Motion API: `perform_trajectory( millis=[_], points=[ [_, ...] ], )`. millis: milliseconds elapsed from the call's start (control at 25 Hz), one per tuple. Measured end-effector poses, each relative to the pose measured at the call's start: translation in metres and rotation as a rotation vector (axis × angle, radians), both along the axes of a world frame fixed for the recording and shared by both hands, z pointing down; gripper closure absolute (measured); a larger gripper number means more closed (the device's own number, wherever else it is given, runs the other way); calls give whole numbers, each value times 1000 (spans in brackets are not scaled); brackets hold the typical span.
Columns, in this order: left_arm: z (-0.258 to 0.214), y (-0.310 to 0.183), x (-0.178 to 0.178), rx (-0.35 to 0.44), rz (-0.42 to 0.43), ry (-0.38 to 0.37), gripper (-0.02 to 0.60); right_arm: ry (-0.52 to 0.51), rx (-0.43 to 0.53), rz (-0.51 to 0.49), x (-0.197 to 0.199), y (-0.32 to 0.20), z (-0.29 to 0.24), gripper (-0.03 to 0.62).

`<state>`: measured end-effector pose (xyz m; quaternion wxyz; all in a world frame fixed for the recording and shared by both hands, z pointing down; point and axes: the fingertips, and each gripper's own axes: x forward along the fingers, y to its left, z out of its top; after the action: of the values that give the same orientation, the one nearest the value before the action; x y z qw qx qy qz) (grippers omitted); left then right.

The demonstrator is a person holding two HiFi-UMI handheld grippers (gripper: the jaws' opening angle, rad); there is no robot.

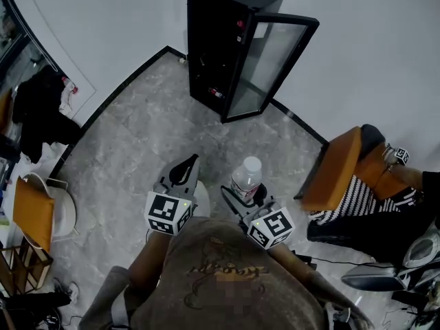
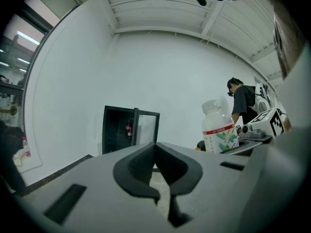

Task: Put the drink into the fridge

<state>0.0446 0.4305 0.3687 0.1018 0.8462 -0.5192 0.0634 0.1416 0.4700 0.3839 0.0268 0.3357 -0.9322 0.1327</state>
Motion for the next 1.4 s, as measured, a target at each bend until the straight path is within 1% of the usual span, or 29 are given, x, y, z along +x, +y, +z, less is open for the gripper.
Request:
perform_trajectory(
  millis=[80,240,440,760,1000,1120,1400],
  points=[
    [2,-13,-1,-7,5,-4,577,-7,-3,-3,-4,-13,1,273],
    [7,-40,-9,-16,15,-35,577,-14,-9,-23,-17,-39,4,273],
    [8,-76,-22,-21,33,-36,577,-6,-12,-27,-33,-75,6,273],
    [7,-149,-36,-44,57,-24,577,-16,-21,7,-43,-146,-1,273],
    [8,-200,-55,-46,87,-15,577,-22,-32,39,-62,-195,1,273],
    [9,-226,-61,-49,104,-25,577,-26,-30,51,-69,-220,1,273],
    [15,-272,-70,-65,139,-22,577,-19,-24,77,-81,-266,2,273]
  ],
)
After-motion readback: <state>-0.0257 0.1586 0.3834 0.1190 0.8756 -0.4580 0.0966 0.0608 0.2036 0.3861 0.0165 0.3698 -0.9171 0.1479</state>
